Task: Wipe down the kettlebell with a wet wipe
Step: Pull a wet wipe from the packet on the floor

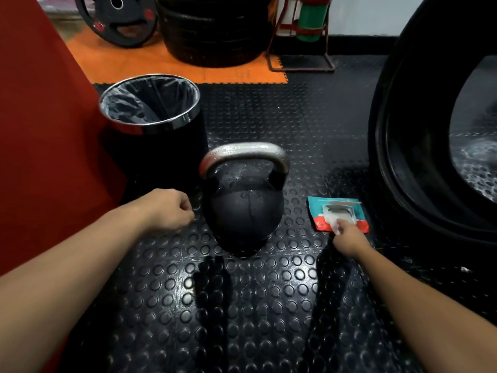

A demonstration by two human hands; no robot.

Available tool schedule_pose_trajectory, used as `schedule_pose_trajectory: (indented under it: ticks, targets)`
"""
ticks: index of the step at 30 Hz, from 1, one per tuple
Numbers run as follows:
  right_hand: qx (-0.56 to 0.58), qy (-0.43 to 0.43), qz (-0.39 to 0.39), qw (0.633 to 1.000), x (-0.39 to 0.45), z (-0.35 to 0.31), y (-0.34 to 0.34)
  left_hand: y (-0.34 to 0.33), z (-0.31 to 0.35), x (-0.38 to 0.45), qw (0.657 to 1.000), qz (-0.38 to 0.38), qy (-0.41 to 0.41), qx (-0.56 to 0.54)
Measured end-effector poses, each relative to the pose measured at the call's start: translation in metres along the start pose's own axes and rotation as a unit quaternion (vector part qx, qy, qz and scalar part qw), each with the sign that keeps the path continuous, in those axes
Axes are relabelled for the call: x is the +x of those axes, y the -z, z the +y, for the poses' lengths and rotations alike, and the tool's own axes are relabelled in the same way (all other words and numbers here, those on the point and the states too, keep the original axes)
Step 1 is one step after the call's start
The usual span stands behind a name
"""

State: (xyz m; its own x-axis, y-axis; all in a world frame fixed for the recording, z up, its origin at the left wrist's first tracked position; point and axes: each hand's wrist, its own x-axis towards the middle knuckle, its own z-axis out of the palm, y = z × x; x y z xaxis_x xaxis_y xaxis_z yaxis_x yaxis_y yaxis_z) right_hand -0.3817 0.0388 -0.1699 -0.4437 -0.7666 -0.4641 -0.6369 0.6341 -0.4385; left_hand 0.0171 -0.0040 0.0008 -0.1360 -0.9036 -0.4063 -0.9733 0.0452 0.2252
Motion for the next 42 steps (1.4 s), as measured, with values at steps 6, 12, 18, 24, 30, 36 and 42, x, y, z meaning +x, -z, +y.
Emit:
schedule_pose_trajectory:
  ticks: [6,12,18,24,30,36,42]
  targets:
    - [-0.042,0.034,0.022,0.998,0.003,0.004,-0.006,-0.004,0.004,0.008,1.0,0.006,0.0,-0.004]
    - [-0.018,0.022,0.085,0.996,-0.001,0.012,-0.007,-0.007,0.008,0.014,0.999,0.04,0.02,-0.004]
    - [-0.046,0.012,0.099,0.994,-0.006,0.011,-0.007,-0.008,0.01,0.019,0.998,0.04,0.043,-0.002]
    - [-0.098,0.032,0.122,0.987,-0.008,0.006,-0.012,-0.009,0.009,0.019,0.998,0.039,0.048,0.004]
    - [0.115,0.054,0.189,0.974,-0.02,-0.02,-0.011,-0.012,0.004,0.024,0.998,0.047,0.052,0.003]
    - [0.356,0.049,0.143,0.922,-0.033,-0.077,0.009,-0.015,0.001,0.03,0.994,0.068,0.058,-0.063]
    - [0.512,0.066,0.008,0.856,-0.042,-0.134,0.026,-0.013,-0.002,0.032,0.988,0.095,0.055,-0.108]
